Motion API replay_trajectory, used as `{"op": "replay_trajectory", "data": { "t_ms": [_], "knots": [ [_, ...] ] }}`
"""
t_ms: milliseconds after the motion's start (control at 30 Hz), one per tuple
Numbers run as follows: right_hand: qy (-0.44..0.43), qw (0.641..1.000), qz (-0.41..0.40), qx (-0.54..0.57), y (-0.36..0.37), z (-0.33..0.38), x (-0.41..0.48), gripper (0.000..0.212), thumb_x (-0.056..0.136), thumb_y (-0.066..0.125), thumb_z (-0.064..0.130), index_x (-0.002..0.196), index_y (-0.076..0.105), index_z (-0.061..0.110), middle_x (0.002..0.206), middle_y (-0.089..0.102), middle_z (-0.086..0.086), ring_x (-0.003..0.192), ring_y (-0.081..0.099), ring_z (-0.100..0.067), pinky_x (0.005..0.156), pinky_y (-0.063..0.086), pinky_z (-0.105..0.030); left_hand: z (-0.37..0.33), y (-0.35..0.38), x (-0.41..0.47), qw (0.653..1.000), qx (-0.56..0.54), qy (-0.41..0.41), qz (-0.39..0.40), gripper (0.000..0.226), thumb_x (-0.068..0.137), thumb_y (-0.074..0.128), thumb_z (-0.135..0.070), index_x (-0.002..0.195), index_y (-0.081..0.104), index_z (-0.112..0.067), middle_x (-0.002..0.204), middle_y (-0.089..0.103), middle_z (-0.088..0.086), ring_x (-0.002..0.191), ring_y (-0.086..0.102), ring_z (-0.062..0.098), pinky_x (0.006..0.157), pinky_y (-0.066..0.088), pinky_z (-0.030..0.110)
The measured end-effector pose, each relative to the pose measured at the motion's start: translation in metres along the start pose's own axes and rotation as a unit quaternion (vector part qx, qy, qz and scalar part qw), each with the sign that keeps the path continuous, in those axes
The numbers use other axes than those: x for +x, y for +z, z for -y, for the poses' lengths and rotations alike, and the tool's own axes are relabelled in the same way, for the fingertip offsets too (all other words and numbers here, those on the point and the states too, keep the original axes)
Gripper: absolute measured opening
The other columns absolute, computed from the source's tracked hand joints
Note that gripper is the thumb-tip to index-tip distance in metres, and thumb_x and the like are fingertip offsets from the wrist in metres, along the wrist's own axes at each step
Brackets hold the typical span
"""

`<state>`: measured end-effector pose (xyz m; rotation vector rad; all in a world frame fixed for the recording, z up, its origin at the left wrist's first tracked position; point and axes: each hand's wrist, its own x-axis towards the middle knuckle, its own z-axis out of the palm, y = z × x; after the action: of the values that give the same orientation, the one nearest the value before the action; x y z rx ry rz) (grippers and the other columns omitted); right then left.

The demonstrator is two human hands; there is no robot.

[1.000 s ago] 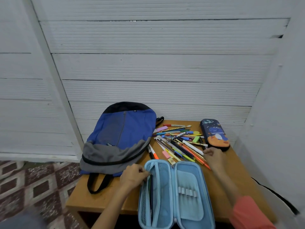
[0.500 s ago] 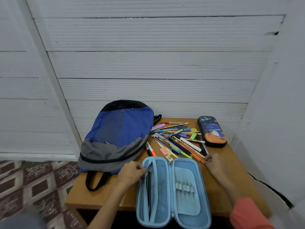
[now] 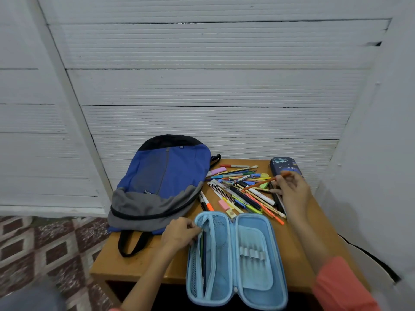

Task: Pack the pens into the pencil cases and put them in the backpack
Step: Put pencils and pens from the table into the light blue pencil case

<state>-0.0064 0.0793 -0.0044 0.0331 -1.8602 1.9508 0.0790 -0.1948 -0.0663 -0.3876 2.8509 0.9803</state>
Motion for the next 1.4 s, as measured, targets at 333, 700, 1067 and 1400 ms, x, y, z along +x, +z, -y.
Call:
{"op": "replay_trajectory", "data": {
  "t_ms": [333, 700, 1067, 1400],
  "knots": [
    [0.171, 0.974, 0.146, 0.032, 0.044, -0.013, -0.030, 0.033, 0.097, 0.052, 0.002, 0.130, 0.049, 0.000, 0.092, 0.055, -0.022, 0.069, 0.064, -0.023, 0.057, 0.059, -0.028, 0.000, -0.001, 0.000, 1.000, -0.007, -0.002, 0.004, 0.018, 0.088, 0.064, -0.033, 0.071, 0.064, -0.027, 0.066, 0.072, -0.008, 0.062, 0.068, 0.004, 0.077, 0.058, 0.034],
    [0.272, 0.920, 0.274, -0.062, 0.090, -0.039, -0.078, 0.054, 0.094, 0.052, -0.004, 0.145, 0.036, 0.002, 0.084, 0.055, -0.019, 0.057, 0.062, -0.020, 0.050, 0.058, -0.029, -0.005, -0.002, -0.004, 1.000, 0.004, -0.005, -0.010, 0.021, 0.091, 0.062, -0.035, 0.071, 0.061, -0.027, 0.057, 0.064, -0.012, 0.056, 0.063, 0.000, 0.064, 0.051, 0.023],
    [0.262, 0.878, 0.360, -0.173, 0.100, -0.048, -0.107, 0.042, 0.093, 0.054, -0.005, 0.134, 0.046, 0.001, 0.063, 0.057, -0.008, 0.044, 0.061, -0.012, 0.051, 0.058, -0.030, -0.003, 0.001, -0.003, 1.000, 0.002, -0.002, -0.018, 0.020, 0.087, 0.063, -0.037, 0.069, 0.060, -0.028, 0.059, 0.066, -0.009, 0.062, 0.065, 0.005, 0.070, 0.053, 0.028],
    [0.207, 0.884, 0.347, -0.235, 0.099, -0.055, -0.114, 0.016, 0.087, 0.067, 0.002, 0.089, 0.054, 0.010, 0.055, 0.056, -0.002, 0.042, 0.059, -0.013, 0.051, 0.056, -0.033, -0.005, 0.005, -0.005, 0.998, 0.023, -0.001, -0.051, 0.017, 0.084, 0.059, -0.041, 0.076, 0.064, -0.026, 0.072, 0.069, -0.006, 0.077, 0.065, 0.012, 0.070, 0.049, 0.030]
  ]
}}
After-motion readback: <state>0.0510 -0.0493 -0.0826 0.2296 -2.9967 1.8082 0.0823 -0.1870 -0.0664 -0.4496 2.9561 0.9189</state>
